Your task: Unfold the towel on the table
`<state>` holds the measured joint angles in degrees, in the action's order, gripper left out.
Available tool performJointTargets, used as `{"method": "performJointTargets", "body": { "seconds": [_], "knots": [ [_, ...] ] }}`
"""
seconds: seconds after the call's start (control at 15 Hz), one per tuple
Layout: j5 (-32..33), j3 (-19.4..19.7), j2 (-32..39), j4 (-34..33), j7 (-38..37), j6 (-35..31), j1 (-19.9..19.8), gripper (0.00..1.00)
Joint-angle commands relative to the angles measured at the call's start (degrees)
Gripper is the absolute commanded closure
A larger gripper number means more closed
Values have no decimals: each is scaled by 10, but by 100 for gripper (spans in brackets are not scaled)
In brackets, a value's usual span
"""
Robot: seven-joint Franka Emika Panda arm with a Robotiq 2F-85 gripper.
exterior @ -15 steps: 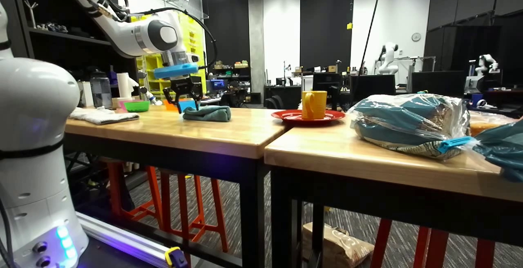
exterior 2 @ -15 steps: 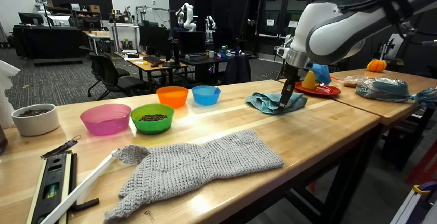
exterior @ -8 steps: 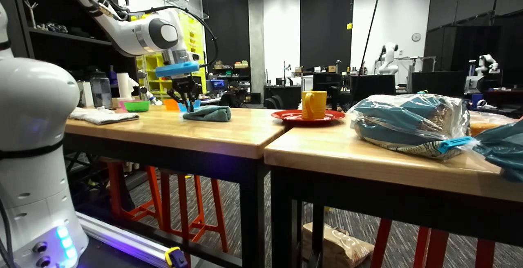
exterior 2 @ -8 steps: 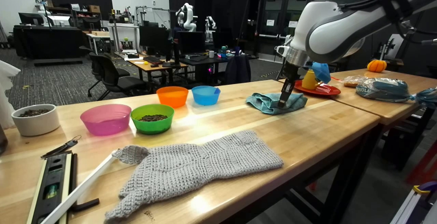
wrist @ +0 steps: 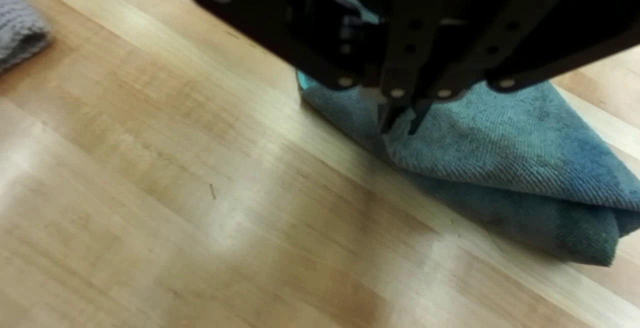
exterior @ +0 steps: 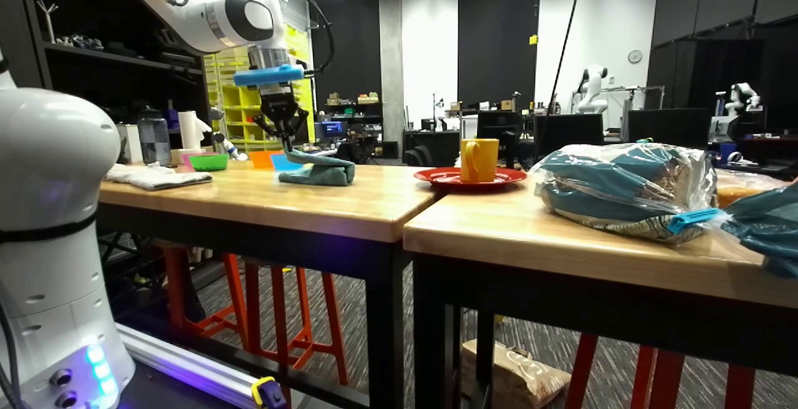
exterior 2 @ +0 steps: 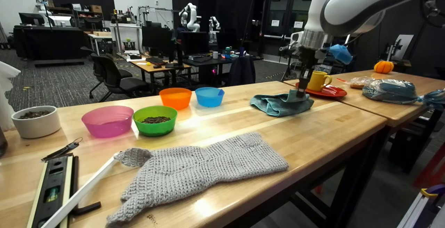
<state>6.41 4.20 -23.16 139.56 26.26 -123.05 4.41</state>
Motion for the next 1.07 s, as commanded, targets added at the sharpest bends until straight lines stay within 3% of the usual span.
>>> {"method": "performJointTargets", "body": {
  "seconds": [0.0, 0.4, 1.0],
  "knots": [
    [-13, 8, -44, -38, 15, 83, -2, 99],
    [-26, 25, -72, -158, 15, 206, -3, 99],
    [-40, 32, -52, -372, 41, 414, 5, 99]
  ]
}}
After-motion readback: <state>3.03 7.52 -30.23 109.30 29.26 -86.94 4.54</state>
